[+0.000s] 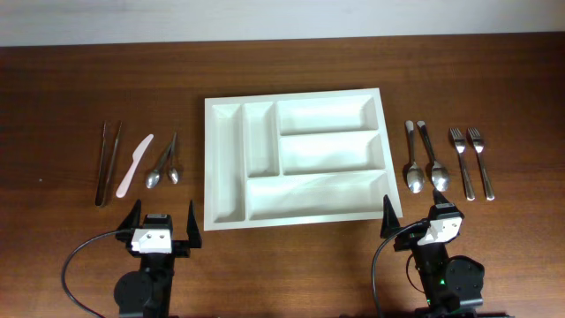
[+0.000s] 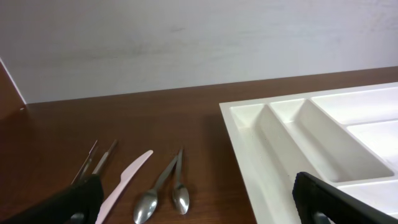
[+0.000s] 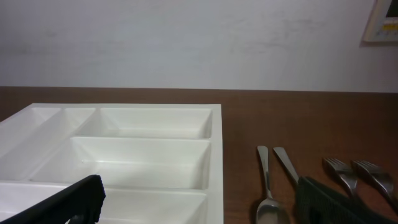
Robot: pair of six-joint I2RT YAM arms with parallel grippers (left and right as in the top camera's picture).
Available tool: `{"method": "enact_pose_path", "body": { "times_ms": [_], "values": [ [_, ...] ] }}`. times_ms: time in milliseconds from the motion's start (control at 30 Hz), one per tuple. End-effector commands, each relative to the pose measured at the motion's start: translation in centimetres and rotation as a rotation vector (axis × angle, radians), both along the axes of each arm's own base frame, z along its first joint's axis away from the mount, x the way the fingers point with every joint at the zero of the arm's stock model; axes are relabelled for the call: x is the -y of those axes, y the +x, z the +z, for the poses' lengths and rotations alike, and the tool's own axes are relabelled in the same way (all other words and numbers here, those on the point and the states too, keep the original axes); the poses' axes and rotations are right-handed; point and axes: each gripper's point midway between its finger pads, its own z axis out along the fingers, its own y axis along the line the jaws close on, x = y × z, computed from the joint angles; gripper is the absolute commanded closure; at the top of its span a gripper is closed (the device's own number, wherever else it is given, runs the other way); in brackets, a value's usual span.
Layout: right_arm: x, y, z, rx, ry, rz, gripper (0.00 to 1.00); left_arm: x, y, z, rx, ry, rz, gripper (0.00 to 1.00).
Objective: Pack container
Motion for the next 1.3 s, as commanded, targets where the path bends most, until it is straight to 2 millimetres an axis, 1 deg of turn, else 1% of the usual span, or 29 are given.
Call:
{"method": "enact_pose_path", "body": {
  "times_ms": [0,33,100,167,300,400,433,467,500,533,633,667,700,733,767,833,900,967,1033,1200,1233,1267],
  "values": [
    [0.0,0.0,-0.2,-0.006,0.008,-0.003,0.01,0.6,0.0,0.0,0.013,0.006,-0.038,0.01],
    [0.0,0.0,-0.2,-0.006,0.008,-0.003,0.01,0.8,0.0,0.3,0.024,0.005,-0.051,0.01],
    [0.0,0.0,-0.2,-0.006,0.008,-0.003,0.01,1.9,-0.1,1.2,0.059,0.004,-0.114,0.01],
    [0.0,0.0,-0.2,-0.006,0.008,-0.003,0.01,2.3,-0.1,1.9,0.088,0.005,-0.137,0.01],
    [0.0,0.0,-0.2,-0.006,0.008,-0.003,0.01,1.8,0.0,2.3,0.077,0.006,-0.109,0.01],
    [0.0,0.0,-0.2,-0.006,0.008,-0.003,0.01,1.2,0.3,3.2,0.049,0.005,-0.071,0.01],
    [0.0,0.0,-0.2,-0.006,0.008,-0.003,0.01,1.0,0.5,3.8,0.039,0.005,-0.062,0.01],
    [0.0,0.0,-0.2,-0.006,0.008,-0.003,0.01,0.7,1.0,5.5,0.022,0.006,-0.046,0.01],
    [0.0,0.0,-0.2,-0.006,0.008,-0.003,0.01,0.3,1.4,6.7,0.012,0.007,-0.024,0.01],
    [0.0,0.0,-0.2,-0.006,0.008,-0.003,0.01,-0.5,2.5,8.9,-0.021,0.011,0.023,0.01],
    [0.0,0.0,-0.2,-0.006,0.008,-0.003,0.01,-1.0,4.5,12.2,-0.132,0.037,0.045,0.01],
    [0.0,0.0,-0.2,-0.006,0.008,-0.003,0.01,-1.1,5.1,13.0,-0.179,0.048,0.042,0.01],
    [0.0,0.0,-0.2,-0.006,0.008,-0.003,0.01,-1.1,6.6,14.4,-0.305,0.093,0.027,0.01],
    [0.0,0.0,-0.2,-0.006,0.008,-0.003,0.01,-1.1,8.0,15.3,-0.442,0.166,-0.002,0.01],
    [0.0,0.0,-0.2,-0.006,0.008,-0.003,0.01,-1.2,8.7,15.7,-0.501,0.201,-0.021,0.01],
    [0.0,0.0,-0.2,-0.006,0.008,-0.003,0.01,-1.2,9.9,16.4,-0.59,0.238,-0.047,0.01],
    [0.0,0.0,-0.2,-0.006,0.008,-0.003,0.01,-1.2,11.5,17.4,-0.638,0.241,-0.055,0.01],
    [0.0,0.0,-0.2,-0.006,0.008,-0.003,0.01,-1.2,12.8,17.9,-0.659,0.237,-0.062,0.01],
    [0.0,0.0,-0.2,-0.006,0.008,-0.003,0.01,-0.6,13.9,17.7,-0.672,0.222,-0.096,0.01],
    [0.0,0.0,-0.2,-0.006,0.008,-0.003,0.01,-0.3,15.2,15.7,-0.722,0.211,-0.12,0.01],
    [0.0,0.0,-0.2,-0.006,0.008,-0.003,0.01,-0.3,15.2,15.3,-0.736,0.21,-0.121,0.01],
    [0.0,0.0,-0.2,-0.006,0.008,-0.003,0.01,-0.3,15.0,14.4,-0.775,0.207,-0.126,0.01]
  ]
}}
